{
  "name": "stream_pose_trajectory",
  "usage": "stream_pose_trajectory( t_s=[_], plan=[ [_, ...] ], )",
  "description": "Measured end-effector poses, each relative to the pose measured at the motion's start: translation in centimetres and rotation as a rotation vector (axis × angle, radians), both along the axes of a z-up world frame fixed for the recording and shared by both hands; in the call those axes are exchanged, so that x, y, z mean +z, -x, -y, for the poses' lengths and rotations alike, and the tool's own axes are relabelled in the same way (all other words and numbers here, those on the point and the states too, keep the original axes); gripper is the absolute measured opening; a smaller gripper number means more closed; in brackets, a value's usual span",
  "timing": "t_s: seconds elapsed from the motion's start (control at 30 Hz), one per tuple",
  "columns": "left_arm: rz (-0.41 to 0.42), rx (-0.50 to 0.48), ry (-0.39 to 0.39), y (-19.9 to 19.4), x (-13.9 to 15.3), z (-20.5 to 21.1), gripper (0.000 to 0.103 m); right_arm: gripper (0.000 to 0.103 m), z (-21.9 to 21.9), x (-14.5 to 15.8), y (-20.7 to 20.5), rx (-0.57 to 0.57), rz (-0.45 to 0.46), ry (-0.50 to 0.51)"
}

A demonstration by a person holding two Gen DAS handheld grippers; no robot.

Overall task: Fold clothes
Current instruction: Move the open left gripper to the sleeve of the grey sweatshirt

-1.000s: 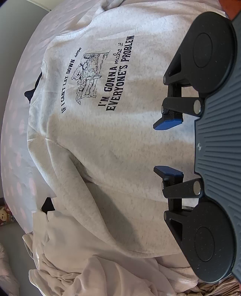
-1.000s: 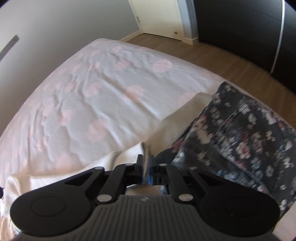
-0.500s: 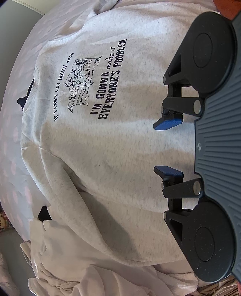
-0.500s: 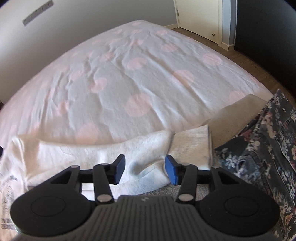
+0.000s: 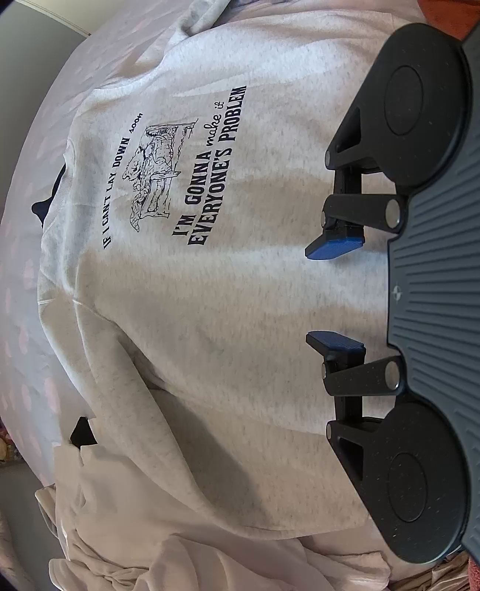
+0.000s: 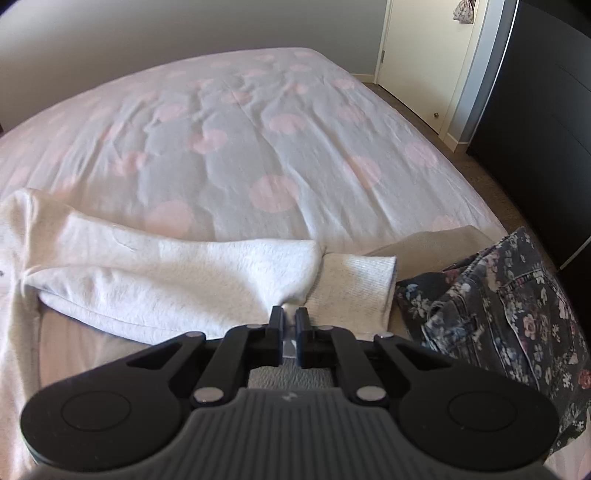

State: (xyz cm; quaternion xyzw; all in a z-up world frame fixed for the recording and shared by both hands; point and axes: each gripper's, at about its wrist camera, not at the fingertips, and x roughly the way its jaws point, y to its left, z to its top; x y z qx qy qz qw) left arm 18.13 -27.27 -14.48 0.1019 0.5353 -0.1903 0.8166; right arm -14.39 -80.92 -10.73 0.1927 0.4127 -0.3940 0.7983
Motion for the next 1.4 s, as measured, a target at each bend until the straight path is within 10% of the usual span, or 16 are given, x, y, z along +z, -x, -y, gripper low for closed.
stream_pose_trajectory(
  t_s=[0.53, 0.9, 1.4],
  plan=[
    [0.037, 0.019, 0.032, -0.6, 2.0, -2.6, 0.041, 0.02, -5.2, -1.2, 3.7, -0.051, 0.094, 0.009],
    [0.129, 0.079, -0.04, -4.4, 5.0, -10.6, 0.041, 0.037, -15.9, -1.8, -2.3, 0.048, 0.321, -0.097],
    [-0.114, 0.318, 0.029, -7.7, -1.6, -17.9, 0.053, 0.044, -29.7, -7.5, -11.8, 0.229, 0.447, -0.153]
  ],
)
